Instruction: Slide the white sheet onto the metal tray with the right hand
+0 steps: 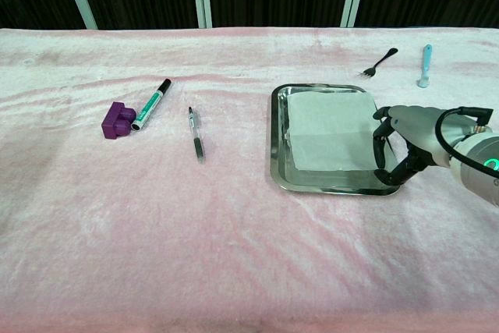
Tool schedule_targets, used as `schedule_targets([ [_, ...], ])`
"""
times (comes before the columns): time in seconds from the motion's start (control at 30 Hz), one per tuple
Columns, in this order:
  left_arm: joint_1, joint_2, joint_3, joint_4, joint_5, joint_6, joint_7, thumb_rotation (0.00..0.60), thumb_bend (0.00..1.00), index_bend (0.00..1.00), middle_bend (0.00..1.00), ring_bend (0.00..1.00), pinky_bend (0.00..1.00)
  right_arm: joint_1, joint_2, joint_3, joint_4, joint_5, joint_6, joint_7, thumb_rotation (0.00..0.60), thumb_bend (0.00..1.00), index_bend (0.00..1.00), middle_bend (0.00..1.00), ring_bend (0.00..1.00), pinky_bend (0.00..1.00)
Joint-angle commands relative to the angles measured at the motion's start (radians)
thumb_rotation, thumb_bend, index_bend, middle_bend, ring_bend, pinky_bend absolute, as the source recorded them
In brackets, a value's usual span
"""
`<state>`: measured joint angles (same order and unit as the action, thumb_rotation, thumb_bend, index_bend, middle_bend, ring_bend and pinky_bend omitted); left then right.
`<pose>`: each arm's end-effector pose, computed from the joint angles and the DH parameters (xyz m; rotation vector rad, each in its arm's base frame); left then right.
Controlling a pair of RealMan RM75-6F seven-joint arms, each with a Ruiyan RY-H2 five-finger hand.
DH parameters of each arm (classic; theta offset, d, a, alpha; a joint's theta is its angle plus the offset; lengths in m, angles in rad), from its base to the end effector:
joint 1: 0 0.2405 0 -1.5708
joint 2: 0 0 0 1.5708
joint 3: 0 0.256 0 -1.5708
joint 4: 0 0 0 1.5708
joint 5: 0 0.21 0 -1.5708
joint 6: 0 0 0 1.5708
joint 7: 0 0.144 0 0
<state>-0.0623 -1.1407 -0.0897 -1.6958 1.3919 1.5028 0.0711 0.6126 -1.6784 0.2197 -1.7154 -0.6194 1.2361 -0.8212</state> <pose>-0.3068 0.1801 0.1576 -1.2471 -0.9532 -0.8947 -0.1673 -0.2839 -0.0402 1.5920 -1.2236 0.5811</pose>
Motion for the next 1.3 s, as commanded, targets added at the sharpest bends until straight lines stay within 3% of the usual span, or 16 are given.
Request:
schedule_targets([
  [0.03,0.0,0.0,0.0,-0.001,0.0,0.0,-0.001,0.6,0.41,0.11,0.03,0.0,0.0,0.006,-0.002,-0.001,0.008,0.007,0.0,0.002,0.6,0.42,0.76,0.06,0.13,0.17],
  [1.3,-0.004,0.001,-0.001,-0.003,-0.005,-0.008,-0.002,0.6,0.41,0.11,0.03,0.0,0.0,0.073,-0.05,-0.01,0.035,0.098,0.035,-0.035,0.6,0.42,0.76,0.06,0.13,0.17],
])
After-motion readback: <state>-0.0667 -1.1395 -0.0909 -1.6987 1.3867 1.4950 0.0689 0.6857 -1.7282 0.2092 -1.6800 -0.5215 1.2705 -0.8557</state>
